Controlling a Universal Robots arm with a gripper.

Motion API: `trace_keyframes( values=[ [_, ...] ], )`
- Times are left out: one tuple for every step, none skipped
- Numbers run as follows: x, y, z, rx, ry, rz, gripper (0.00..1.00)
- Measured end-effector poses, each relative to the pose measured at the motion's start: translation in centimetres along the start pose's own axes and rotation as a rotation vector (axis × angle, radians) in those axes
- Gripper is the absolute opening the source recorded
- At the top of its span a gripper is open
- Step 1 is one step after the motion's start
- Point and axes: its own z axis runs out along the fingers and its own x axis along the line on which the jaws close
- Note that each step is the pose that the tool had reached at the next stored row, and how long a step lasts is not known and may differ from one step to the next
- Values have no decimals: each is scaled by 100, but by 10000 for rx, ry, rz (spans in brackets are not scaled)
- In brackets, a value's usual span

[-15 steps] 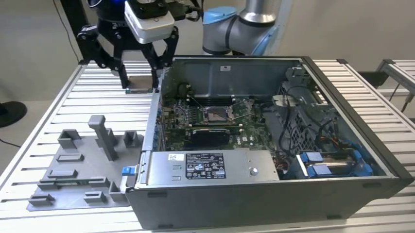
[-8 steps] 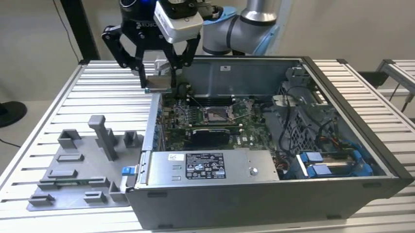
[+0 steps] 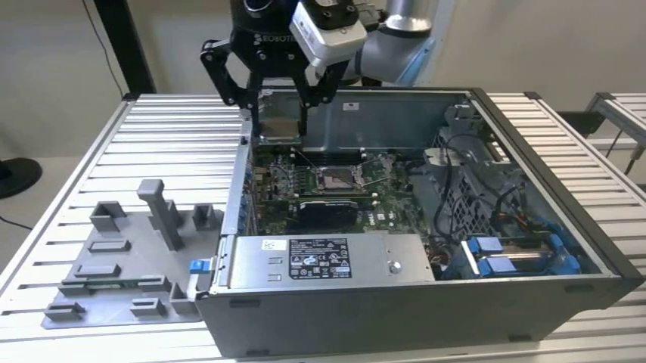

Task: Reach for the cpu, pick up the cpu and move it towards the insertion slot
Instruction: 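Pick up the cpu and move it towards the insertion slot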

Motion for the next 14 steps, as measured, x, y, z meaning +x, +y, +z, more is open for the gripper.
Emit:
trace_keyframes(
  values=[
    [-43,-2,0,0,0,0,0],
    [-91,-3,0,-1,0,0,0],
    [-136,-5,-1,0,-1,0,0],
    [-182,-6,-2,0,0,0,0],
    [-227,-8,-2,0,0,1,0],
    [-271,-10,-3,1,0,0,0],
    [-316,-11,-3,1,0,0,0],
    [-362,-13,-3,0,0,0,0],
    [-407,-14,-4,0,0,0,0],
    [-449,-16,-4,0,0,0,0],
    [-490,-17,-4,0,0,0,0],
    [-533,-19,-5,0,0,1,0],
    [-561,-20,-5,1,0,1,0],
    [-565,-21,-5,1,0,0,0]
  ],
)
